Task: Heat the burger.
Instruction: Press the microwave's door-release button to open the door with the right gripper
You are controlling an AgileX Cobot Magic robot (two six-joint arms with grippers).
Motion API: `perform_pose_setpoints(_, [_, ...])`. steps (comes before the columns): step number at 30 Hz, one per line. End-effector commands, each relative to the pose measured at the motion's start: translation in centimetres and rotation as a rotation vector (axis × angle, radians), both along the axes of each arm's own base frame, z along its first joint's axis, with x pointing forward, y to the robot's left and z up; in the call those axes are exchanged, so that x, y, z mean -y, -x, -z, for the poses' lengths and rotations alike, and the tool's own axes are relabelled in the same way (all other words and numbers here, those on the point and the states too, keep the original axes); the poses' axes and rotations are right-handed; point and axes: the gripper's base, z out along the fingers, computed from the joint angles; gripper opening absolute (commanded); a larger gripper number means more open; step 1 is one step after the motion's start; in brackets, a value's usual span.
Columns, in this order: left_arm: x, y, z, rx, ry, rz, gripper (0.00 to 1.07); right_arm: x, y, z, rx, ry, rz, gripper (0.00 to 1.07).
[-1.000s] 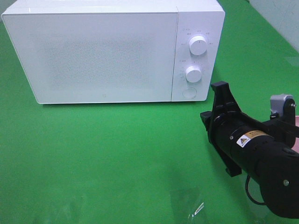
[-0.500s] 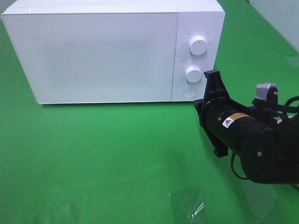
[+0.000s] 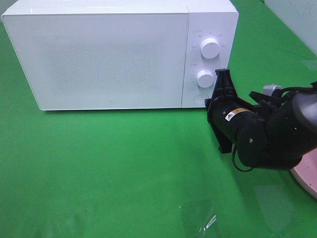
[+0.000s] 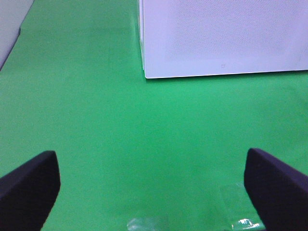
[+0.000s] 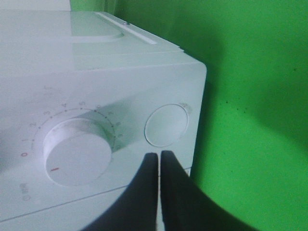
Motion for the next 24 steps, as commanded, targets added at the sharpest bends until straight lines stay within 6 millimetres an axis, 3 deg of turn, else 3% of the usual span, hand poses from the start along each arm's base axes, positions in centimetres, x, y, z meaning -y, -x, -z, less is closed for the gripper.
perform_pose_setpoints(1, [0.0, 0.3, 0.0, 0.017, -0.001, 0.006, 0.96, -0.5, -0.9, 0.1, 0.004, -0.013, -0.012, 0.0])
perform_pose_setpoints(9, [0.0, 0.3, 0.0, 0.017, -0.001, 0.006, 0.96, -1.5, -2.4, 1.3, -0.003, -0.016, -0.008, 0.0])
perform_pose_setpoints(24, [0.0, 0.3, 0.0, 0.017, -0.001, 0.006, 0.96, -0.7, -4.6, 2.8, -0.031, -0.012, 0.04, 0.0])
